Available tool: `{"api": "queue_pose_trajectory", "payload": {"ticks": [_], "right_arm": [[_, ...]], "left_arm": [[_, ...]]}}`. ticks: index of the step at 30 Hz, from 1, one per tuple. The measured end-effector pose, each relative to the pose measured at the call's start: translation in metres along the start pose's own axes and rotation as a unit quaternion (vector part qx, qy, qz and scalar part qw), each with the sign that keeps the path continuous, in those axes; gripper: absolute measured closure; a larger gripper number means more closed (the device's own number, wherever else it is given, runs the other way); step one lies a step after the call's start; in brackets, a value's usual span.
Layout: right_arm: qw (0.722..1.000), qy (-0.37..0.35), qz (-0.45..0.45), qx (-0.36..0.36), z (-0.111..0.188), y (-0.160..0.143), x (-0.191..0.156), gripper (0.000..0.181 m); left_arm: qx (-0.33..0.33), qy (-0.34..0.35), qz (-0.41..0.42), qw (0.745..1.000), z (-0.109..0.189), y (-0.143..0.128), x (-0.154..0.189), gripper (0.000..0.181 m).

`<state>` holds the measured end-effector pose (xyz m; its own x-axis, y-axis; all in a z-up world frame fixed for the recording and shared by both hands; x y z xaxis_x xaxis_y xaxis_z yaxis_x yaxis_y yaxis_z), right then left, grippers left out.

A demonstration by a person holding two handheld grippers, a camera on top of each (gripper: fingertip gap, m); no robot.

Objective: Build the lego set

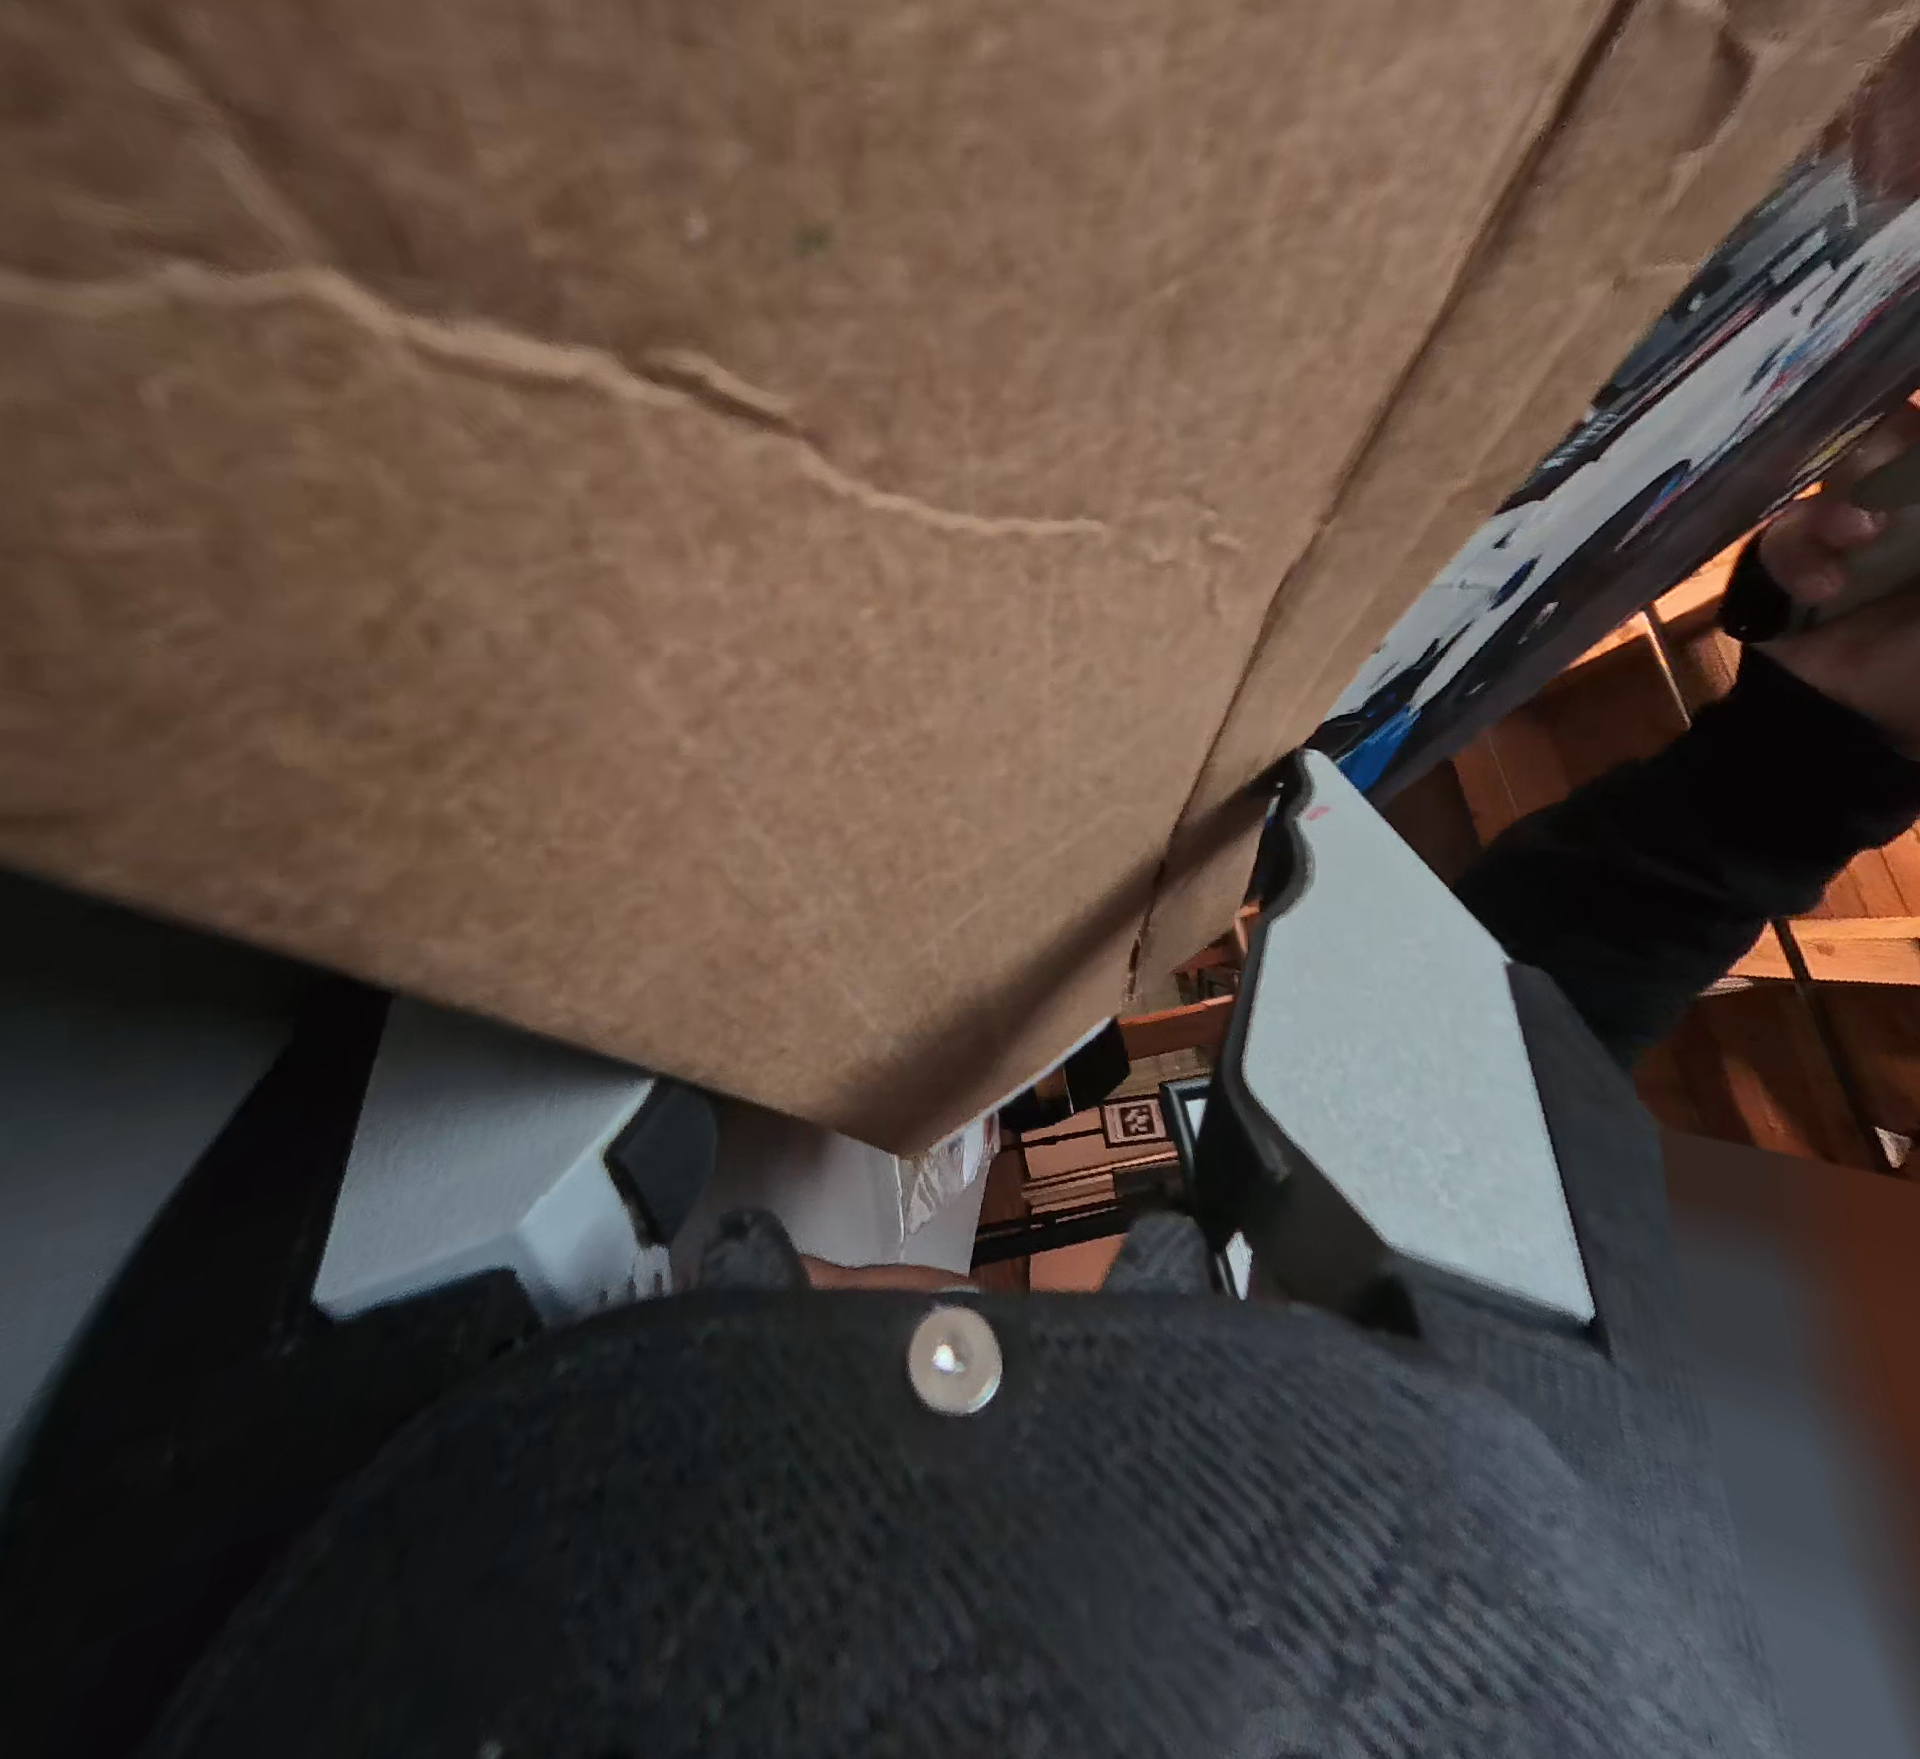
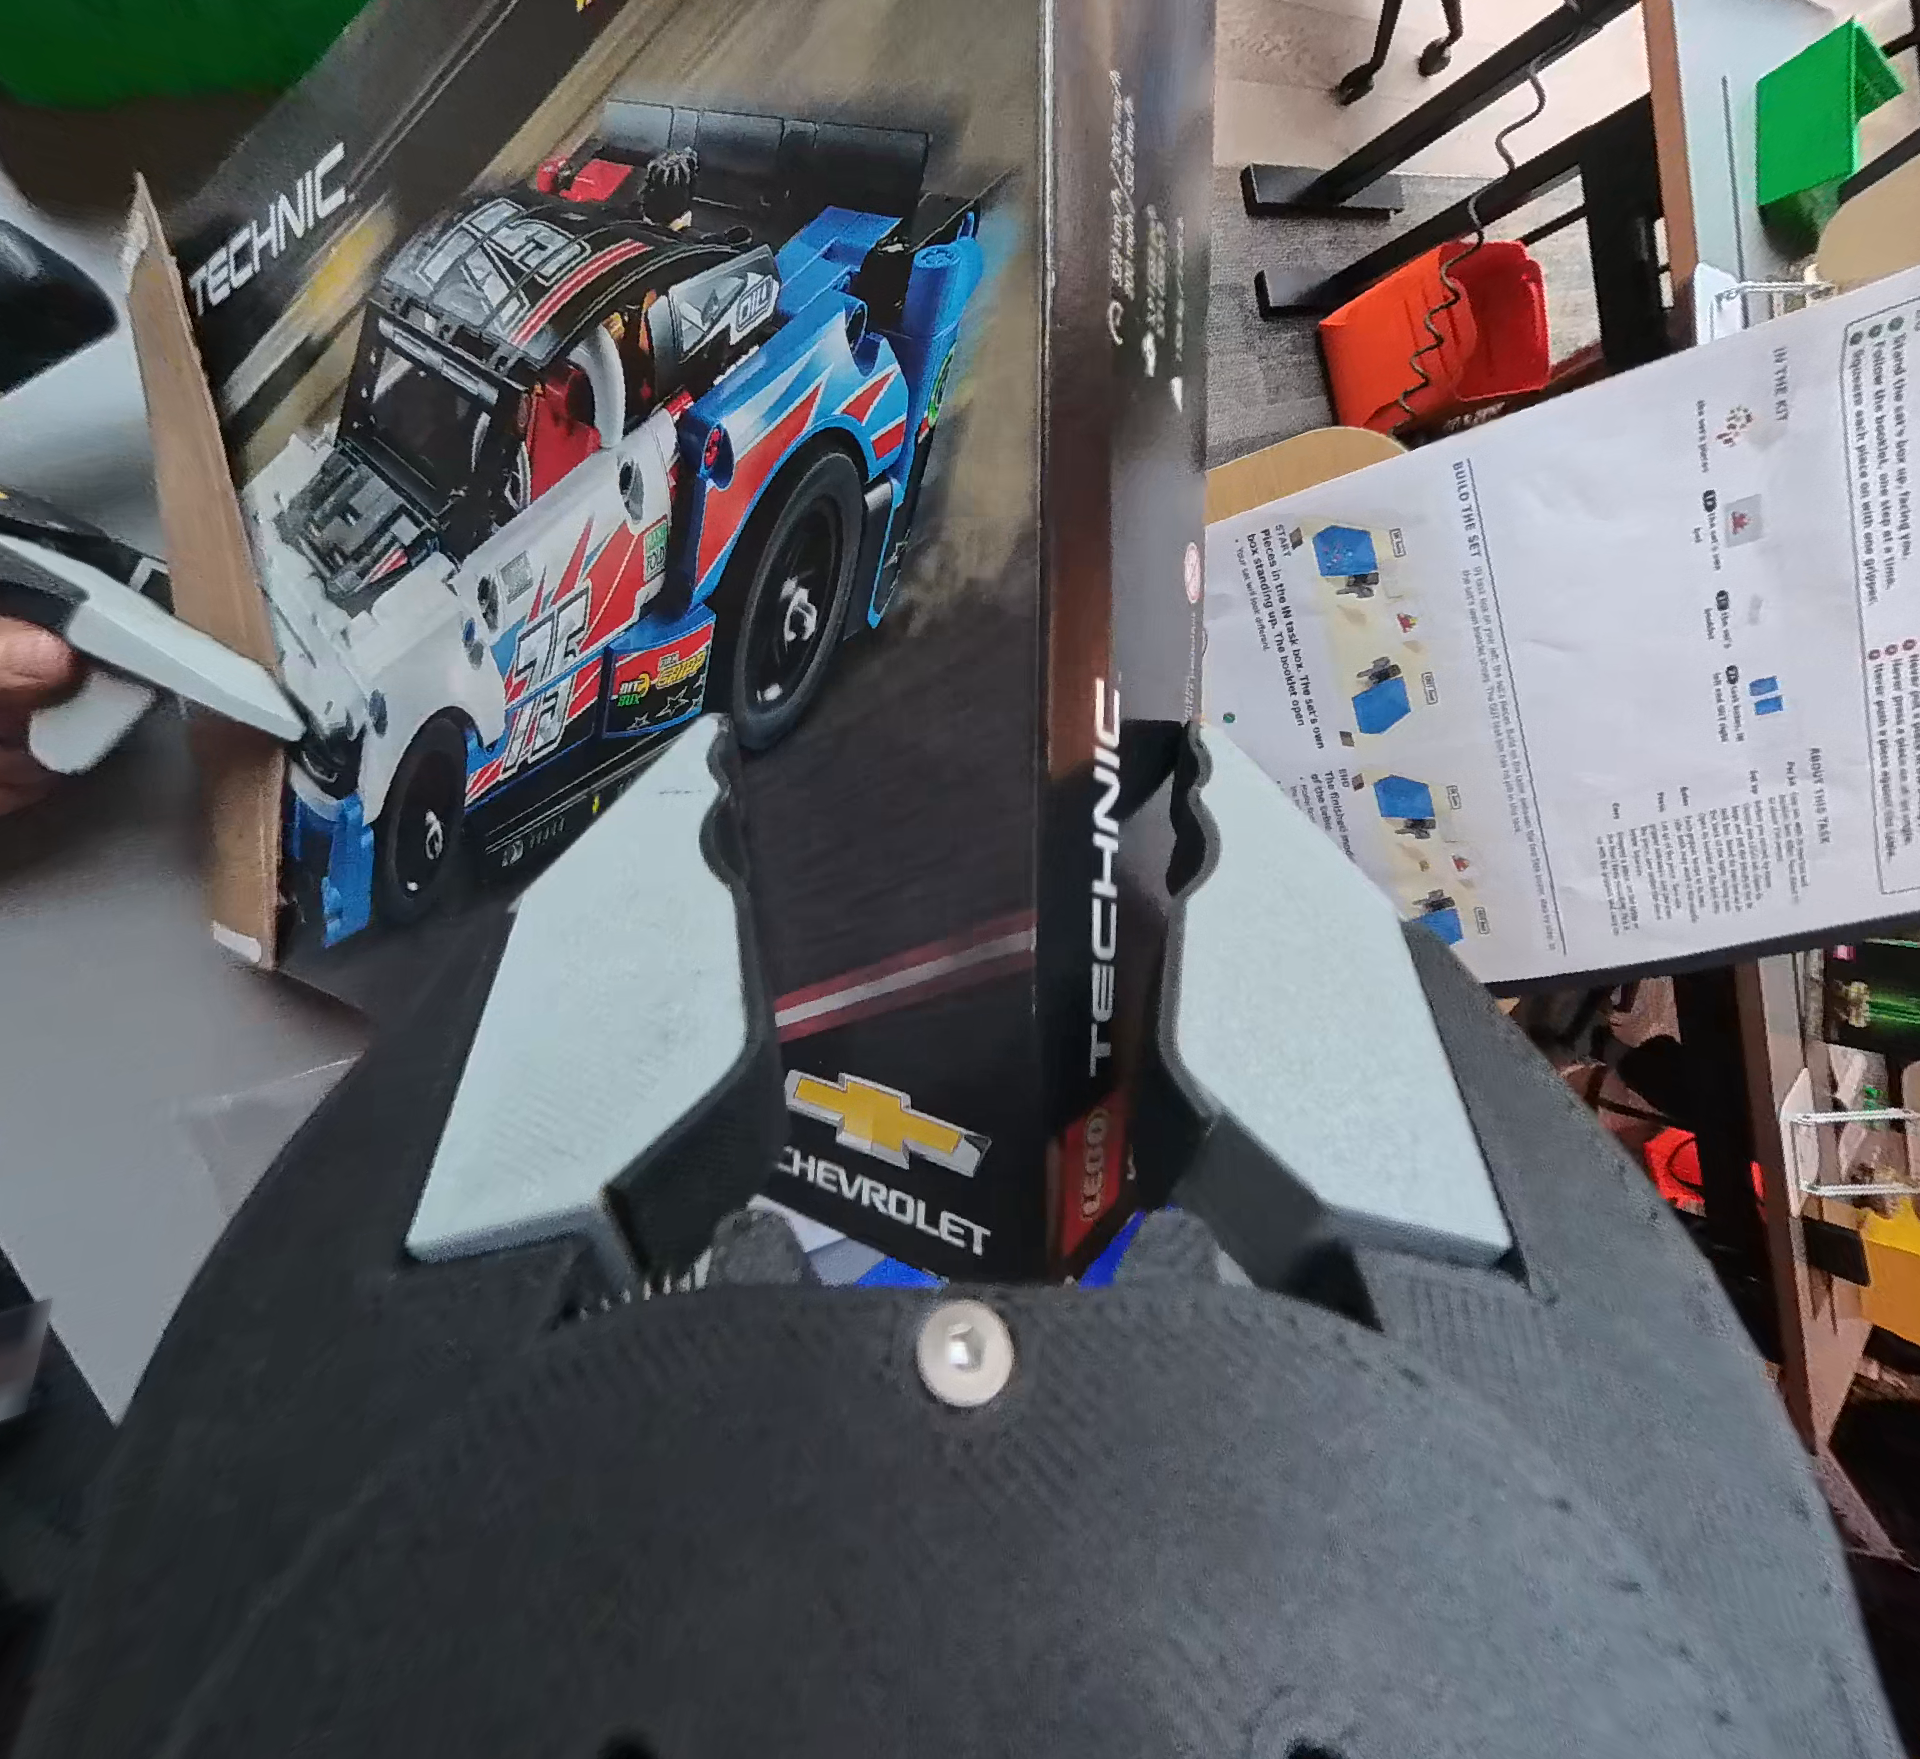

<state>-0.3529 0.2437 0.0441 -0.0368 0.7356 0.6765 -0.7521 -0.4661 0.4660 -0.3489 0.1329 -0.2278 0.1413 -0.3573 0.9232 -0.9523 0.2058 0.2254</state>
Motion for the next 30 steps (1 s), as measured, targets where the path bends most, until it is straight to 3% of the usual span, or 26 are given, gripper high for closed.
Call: {"api": "queue_pose_trajectory", "payload": {"ticks": [8, 12, 17, 25, 30], "right_arm": [[0.999, -0.016, -0.029, 0.014, -0.002, -0.010, 0.002, 0.099], [0.999, -0.021, -0.033, 0.027, -0.002, -0.011, 0.000, 0.100], [0.998, -0.062, 0.000, 0.025, 0.013, 0.000, 0.004, 0.101], [0.997, -0.055, -0.021, 0.054, 0.008, -0.008, 0.002, 0.101], [0.996, -0.062, -0.031, 0.063, 0.012, -0.008, 0.001, 0.107]], "left_arm": [[-0.013, 0.003, -0.005, 1.000, -0.001, -0.002, -0.001, 0.061], [0.032, 0.012, -0.031, 0.999, 0.002, 0.003, 0.001, 0.057], [0.027, -0.007, -0.007, 1.000, -0.015, 0.005, -0.003, 0.059], [0.057, 0.005, -0.038, 0.998, -0.004, 0.005, 0.001, 0.057], [0.098, 0.065, -0.085, 0.989, 0.004, 0.014, -0.005, 0.062]]}}
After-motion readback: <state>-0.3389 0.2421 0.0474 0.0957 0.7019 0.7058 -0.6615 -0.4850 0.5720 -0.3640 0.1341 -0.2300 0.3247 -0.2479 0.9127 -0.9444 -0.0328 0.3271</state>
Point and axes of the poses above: each gripper's, where its closed fingertips meet, z back along the fingers, y out of its top, x = y × z across the jaws, the point moved 1 cm from there along z, back along the fingers, and after that the axes turned 14 degrees about -y, right-handed, at the moved point
